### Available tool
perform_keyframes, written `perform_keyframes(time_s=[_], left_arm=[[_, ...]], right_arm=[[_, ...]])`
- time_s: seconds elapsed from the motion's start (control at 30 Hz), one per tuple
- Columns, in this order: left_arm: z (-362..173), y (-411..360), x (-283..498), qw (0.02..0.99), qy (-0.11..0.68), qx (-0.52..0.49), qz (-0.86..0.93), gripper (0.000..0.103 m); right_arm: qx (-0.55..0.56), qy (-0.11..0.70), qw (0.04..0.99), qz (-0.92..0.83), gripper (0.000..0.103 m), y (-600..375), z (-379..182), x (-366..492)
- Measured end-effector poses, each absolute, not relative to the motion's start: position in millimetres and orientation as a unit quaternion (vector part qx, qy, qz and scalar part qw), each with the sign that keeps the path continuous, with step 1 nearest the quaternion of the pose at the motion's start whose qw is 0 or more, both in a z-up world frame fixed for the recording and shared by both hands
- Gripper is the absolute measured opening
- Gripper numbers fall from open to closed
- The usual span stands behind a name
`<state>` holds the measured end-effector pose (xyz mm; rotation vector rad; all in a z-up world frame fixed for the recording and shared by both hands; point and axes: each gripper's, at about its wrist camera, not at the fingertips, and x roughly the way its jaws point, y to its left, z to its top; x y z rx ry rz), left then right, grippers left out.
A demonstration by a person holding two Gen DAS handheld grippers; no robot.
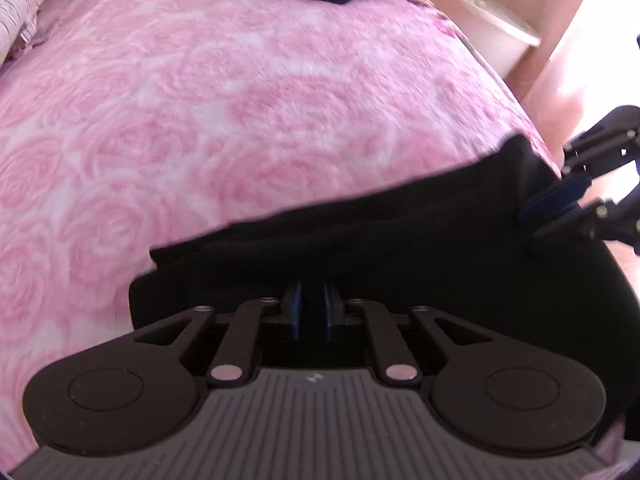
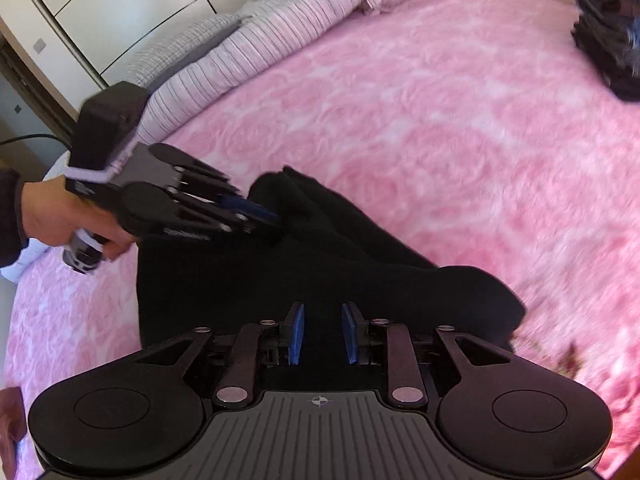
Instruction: Fold clothes
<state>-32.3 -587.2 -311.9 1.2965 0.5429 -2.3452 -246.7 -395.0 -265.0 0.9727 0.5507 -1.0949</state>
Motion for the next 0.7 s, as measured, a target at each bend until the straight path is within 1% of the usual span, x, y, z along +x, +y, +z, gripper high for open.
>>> perform_keyframes(time_s=[0.1, 0.17, 0.3, 0.4, 0.47, 0.53, 0.6, 0.7], left_arm=[[-315.2, -599.5, -37.0, 0.215, 0.207, 0.466, -0.833, 0.003], [-314.2, -600.6, -37.4, 0.213, 0.204, 0.469, -0.832, 0.003], [-310.3, -601.9, -31.0, 0.225, 0.21, 0.469, -0.828, 0.003], [-313.6, -601.8, -29.8, 0.231, 0.213, 0.468, -0.826, 0.003], [-316.4, -603.2, -33.5, 0.232, 0.21, 0.47, -0.826, 0.003], [-318.3, -607.4, -36.4, 0.233, 0.212, 0.469, -0.825, 0.003], [-318.3, -610.0, -39.0, 0.232, 0.214, 0.472, -0.823, 0.003], [-317.1, -610.5, -43.2, 0.231, 0.21, 0.479, -0.82, 0.003]], right_arm=[[0.442, 0.257, 0.682, -0.522, 0.025, -392.0, -274.5, -269.8], [0.464, 0.247, 0.668, -0.527, 0.025, -387.6, -275.4, -285.5], [0.465, 0.259, 0.646, -0.548, 0.025, -382.0, -261.0, -292.8], [0.438, 0.24, 0.676, -0.542, 0.027, -383.3, -246.1, -284.9], [0.431, 0.248, 0.686, -0.531, 0.029, -389.3, -254.4, -278.7], [0.438, 0.262, 0.672, -0.537, 0.029, -395.2, -276.8, -281.8], [0.461, 0.243, 0.652, -0.551, 0.029, -389.4, -292.8, -295.9], [0.477, 0.238, 0.628, -0.566, 0.029, -373.7, -291.3, -306.8]])
